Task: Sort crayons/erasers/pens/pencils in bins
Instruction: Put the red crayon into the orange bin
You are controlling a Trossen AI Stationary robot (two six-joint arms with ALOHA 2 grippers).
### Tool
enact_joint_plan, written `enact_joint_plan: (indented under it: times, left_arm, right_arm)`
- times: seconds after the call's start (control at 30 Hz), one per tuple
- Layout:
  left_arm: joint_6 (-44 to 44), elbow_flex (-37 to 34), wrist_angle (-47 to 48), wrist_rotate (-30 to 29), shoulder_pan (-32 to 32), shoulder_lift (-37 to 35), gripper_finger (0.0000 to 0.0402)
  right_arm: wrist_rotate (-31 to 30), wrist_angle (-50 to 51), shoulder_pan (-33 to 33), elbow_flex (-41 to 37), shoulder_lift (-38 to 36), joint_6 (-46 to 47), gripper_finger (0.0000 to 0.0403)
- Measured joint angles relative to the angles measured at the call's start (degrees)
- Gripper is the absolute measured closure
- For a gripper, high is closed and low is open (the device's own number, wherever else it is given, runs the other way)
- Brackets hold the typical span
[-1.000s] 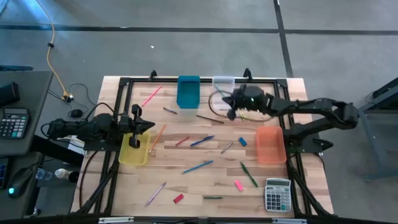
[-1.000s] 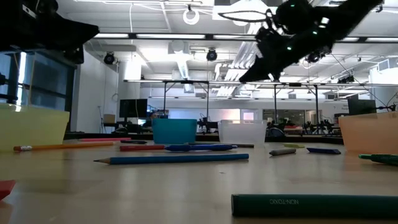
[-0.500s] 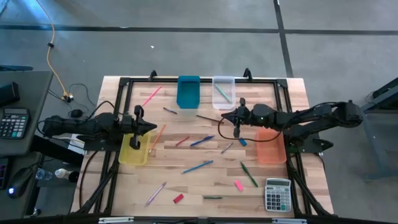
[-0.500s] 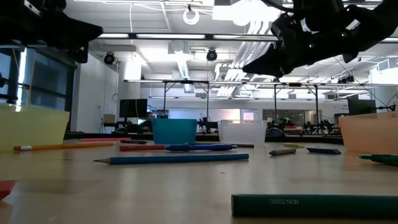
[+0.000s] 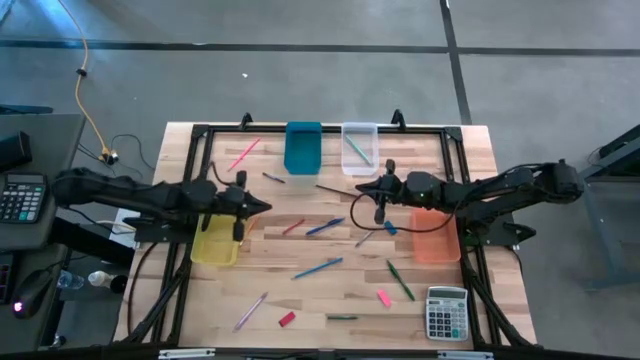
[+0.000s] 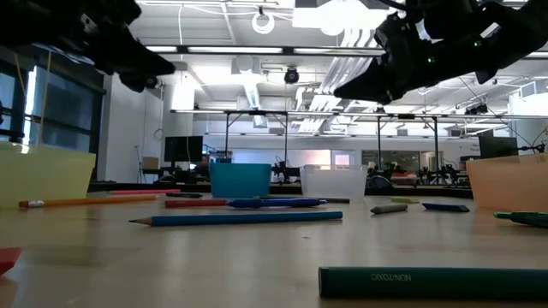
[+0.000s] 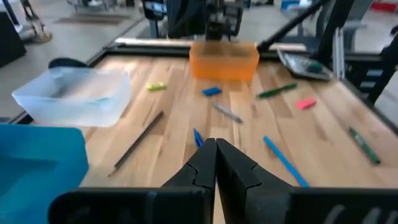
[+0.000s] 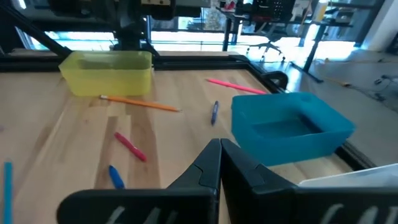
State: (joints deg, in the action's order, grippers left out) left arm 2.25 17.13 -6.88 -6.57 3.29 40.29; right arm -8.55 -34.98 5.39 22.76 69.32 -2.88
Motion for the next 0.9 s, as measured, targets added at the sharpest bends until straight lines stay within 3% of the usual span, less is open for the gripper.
enact_joint_plan:
  times: [0.3, 0.6, 0.9]
  left_arm:
    - [1.63, 4.47, 0.01, -0.16, -0.56, 11.79, 0.0402]
    - [5.53, 10.23, 5.1, -0.13, -3.26, 23.21, 0.04]
    - [12.98, 13.63, 7.16, -0.95, -6.18, 32.7, 0.036]
  right_arm:
    - [0.47, -0.32, -0.81, 0.04, 0.0, 0.4, 0.0402]
    - [-0.35, -1.74, -6.54, 0.09, -0.42, -0.68, 0.0402]
    - [-5.09, -1.52, -10.59, 0.09, -0.42, -2.28, 0.0402]
